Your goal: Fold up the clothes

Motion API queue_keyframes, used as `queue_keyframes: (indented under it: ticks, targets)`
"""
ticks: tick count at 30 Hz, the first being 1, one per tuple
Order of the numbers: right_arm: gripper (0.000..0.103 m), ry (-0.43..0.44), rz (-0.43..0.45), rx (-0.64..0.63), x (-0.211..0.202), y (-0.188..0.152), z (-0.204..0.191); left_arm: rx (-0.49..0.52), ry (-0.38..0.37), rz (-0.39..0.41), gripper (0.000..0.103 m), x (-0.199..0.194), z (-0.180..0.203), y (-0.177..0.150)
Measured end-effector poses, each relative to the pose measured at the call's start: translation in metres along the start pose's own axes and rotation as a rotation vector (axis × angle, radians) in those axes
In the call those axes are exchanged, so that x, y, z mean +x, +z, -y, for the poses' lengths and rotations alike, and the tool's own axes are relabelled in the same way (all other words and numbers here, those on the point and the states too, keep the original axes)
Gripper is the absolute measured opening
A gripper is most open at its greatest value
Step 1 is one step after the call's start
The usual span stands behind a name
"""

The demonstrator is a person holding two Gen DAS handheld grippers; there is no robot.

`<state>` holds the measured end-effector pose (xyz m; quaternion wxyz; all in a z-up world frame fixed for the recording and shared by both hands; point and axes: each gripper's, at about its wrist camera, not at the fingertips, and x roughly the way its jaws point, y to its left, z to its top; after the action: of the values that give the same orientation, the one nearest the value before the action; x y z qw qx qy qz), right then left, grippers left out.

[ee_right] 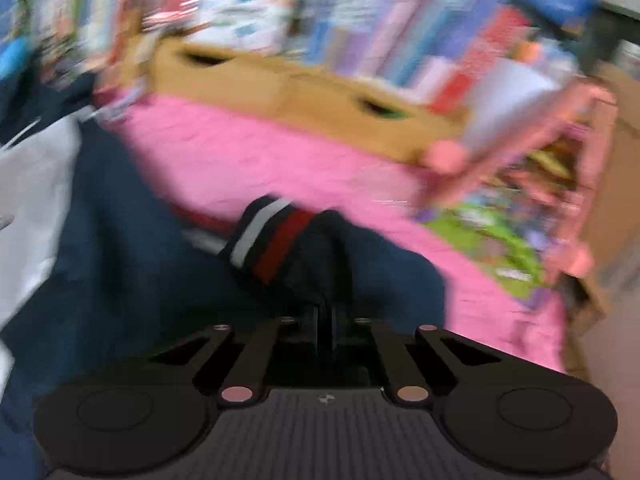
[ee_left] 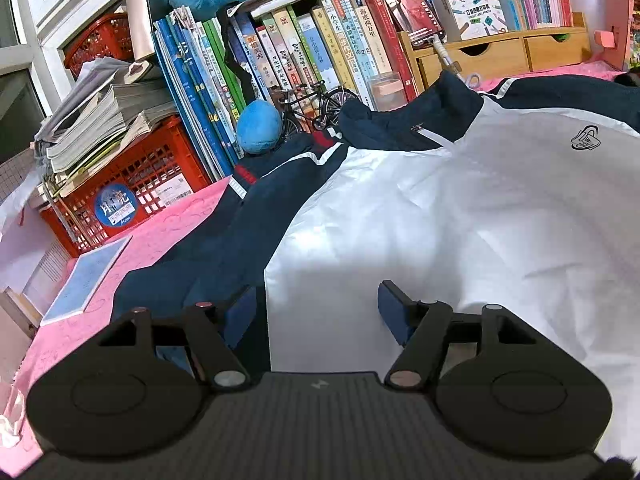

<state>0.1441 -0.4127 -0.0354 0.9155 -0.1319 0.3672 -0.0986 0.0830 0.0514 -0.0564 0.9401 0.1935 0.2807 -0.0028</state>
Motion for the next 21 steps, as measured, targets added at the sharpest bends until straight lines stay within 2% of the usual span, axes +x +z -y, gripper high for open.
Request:
queue_keyframes:
  ticks: [3,5,6,7,9,11,13,15,17,21]
  targets:
    - [0.007,-0.166,-0.015,0.238,0.000,-0.010,0.066,-0.012,-0.007,-0.004,0.069,0.001,-0.002,0.000]
    - [0.009,-0.266,-0.050,0.482,0.004,-0.022,0.122,-0.022,-0.013,-0.007,0.069,0.001,-0.004,-0.001]
    - [0.010,-0.279,-0.078,0.605,0.006,-0.032,0.149,-0.027,-0.016,-0.008,0.070,0.001,-0.005,-0.001]
    - [0.015,-0.267,-0.098,0.695,0.007,-0.041,0.167,-0.032,-0.019,-0.010,0.070,0.002,-0.006,-0.001]
    - [0.036,-0.253,-0.144,0.775,0.007,-0.056,0.185,-0.042,-0.024,-0.013,0.071,0.002,-0.008,-0.001]
    - [0.074,-0.258,-0.186,0.713,0.004,-0.062,0.179,-0.051,-0.027,-0.017,0.072,0.003,-0.009,-0.001]
    - [0.084,-0.262,-0.207,0.593,-0.001,-0.063,0.162,-0.051,-0.027,-0.017,0.073,0.003,-0.009,-0.001]
    - [0.084,-0.262,-0.218,0.471,-0.008,-0.056,0.138,-0.051,-0.026,-0.017,0.073,0.002,-0.009,-0.001]
    - [0.084,-0.212,-0.220,0.345,-0.019,-0.045,0.108,-0.051,-0.025,-0.017,0.073,0.002,-0.009,-0.001]
    - [0.084,0.046,-0.095,0.084,-0.061,-0.016,0.030,-0.050,-0.024,-0.017,0.073,0.002,-0.008,-0.001]
